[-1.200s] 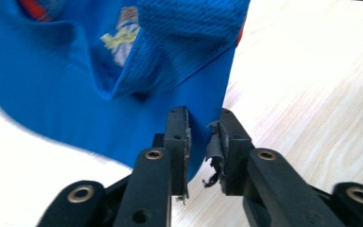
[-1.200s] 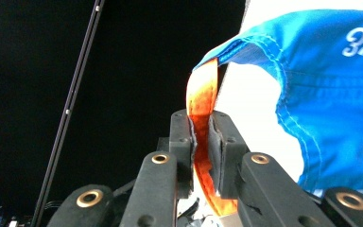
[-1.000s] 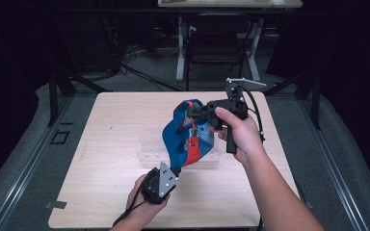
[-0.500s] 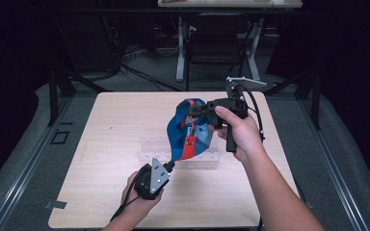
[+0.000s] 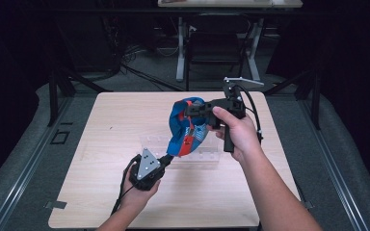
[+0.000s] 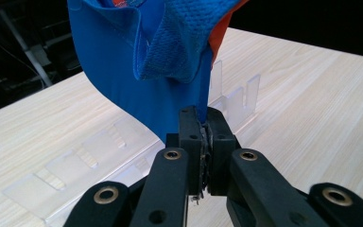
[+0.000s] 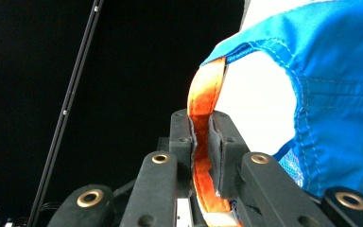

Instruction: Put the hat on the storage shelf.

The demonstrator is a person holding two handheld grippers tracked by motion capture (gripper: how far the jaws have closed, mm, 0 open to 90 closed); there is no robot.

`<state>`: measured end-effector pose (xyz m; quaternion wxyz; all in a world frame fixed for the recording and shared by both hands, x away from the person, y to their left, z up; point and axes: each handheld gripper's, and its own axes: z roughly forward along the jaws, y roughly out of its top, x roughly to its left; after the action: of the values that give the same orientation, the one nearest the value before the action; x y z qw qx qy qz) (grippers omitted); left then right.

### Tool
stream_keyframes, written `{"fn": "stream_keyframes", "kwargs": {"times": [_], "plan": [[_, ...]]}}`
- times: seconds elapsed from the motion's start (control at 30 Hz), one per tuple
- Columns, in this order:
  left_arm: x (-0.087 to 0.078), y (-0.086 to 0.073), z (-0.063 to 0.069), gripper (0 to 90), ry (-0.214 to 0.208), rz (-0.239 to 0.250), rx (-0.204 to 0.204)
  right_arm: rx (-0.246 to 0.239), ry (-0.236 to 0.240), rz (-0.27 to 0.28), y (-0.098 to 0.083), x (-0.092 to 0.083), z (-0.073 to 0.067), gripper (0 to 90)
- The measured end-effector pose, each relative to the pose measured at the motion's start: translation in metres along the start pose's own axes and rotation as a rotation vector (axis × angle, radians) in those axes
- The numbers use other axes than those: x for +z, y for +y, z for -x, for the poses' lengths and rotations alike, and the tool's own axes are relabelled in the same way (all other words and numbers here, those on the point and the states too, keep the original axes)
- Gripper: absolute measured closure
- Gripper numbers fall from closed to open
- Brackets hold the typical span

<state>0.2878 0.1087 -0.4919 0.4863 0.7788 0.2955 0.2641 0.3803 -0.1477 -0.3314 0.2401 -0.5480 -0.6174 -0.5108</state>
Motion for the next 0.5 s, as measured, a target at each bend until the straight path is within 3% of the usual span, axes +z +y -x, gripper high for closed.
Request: {"fn": "stream_keyframes", "kwargs": {"times": [0.23,0.5], "plan": [[0.008,-0.001,-0.002,88.2,-0.023,0.010,-0.036,-0.004,-0.002,-0.006,-0.001,0.003,0.000,80.9],[0.013,-0.005,-0.003,88.2,-0.029,-0.003,-0.047,0.011,-0.005,-0.010,-0.002,0.006,0.008,80.9]]}}
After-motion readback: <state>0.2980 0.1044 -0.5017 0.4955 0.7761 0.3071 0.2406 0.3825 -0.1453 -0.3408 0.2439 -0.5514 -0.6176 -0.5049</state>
